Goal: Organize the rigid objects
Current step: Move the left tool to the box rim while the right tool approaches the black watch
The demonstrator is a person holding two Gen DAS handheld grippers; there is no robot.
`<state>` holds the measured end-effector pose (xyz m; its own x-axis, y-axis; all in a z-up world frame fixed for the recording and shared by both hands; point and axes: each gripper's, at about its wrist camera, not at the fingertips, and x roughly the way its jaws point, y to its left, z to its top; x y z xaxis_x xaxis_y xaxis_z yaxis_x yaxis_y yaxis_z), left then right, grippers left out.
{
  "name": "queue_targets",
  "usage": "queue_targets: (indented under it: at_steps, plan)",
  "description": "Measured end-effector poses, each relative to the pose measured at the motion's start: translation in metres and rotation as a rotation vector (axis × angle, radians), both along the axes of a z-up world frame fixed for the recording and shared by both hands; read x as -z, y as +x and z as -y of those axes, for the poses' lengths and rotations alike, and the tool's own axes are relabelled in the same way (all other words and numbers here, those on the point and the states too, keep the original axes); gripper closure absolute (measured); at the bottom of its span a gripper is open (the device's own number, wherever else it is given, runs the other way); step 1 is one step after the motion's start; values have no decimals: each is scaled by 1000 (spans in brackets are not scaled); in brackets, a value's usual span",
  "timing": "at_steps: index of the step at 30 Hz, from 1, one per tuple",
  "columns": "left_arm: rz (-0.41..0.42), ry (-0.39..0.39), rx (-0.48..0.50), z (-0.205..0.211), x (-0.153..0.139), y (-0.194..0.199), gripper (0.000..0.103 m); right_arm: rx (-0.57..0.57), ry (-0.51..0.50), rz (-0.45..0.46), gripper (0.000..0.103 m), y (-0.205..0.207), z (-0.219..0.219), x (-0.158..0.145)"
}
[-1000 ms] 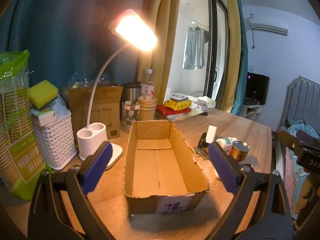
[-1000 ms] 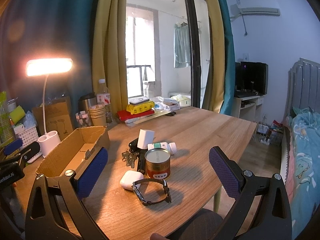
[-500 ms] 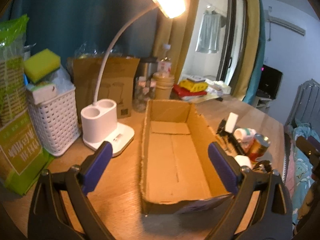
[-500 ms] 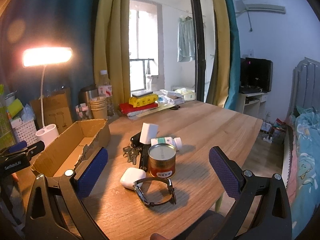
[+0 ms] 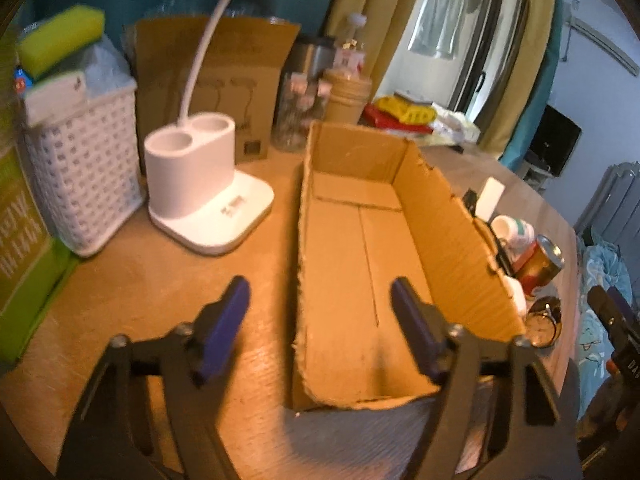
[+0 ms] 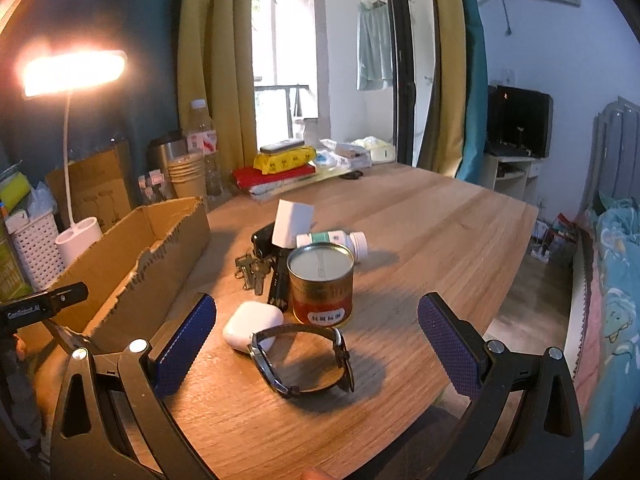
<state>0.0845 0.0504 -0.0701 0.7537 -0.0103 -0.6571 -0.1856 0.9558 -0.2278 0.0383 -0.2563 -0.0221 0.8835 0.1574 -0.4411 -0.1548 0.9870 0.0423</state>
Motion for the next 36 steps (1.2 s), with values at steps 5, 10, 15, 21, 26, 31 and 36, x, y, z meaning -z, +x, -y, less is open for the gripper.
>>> queue_targets:
  at_steps: [5,10,15,21,26,31,36]
  plan:
    - [-21,-13,11,0,5,4,43,4,8,-41,0,10,4,12]
    - [-15,-18,36,2,4,2,59,-6,2,-87,0,16,1,24]
    - [-19,-53,45,-1,5,1,71,-42,-19,-113,0,16,-6,31]
    - [-22,-70,58,2,5,-1,80,-66,-23,-154,0,22,-11,42]
    - [-17,-63,64,4,5,0,80,-87,-23,-172,0,29,-10,46]
    - [-14,-54,69,6,6,-1,80,-116,-21,-198,5,35,-11,51]
    - [-9,-50,66,6,6,-1,80,-121,-55,-210,23,36,-18,55]
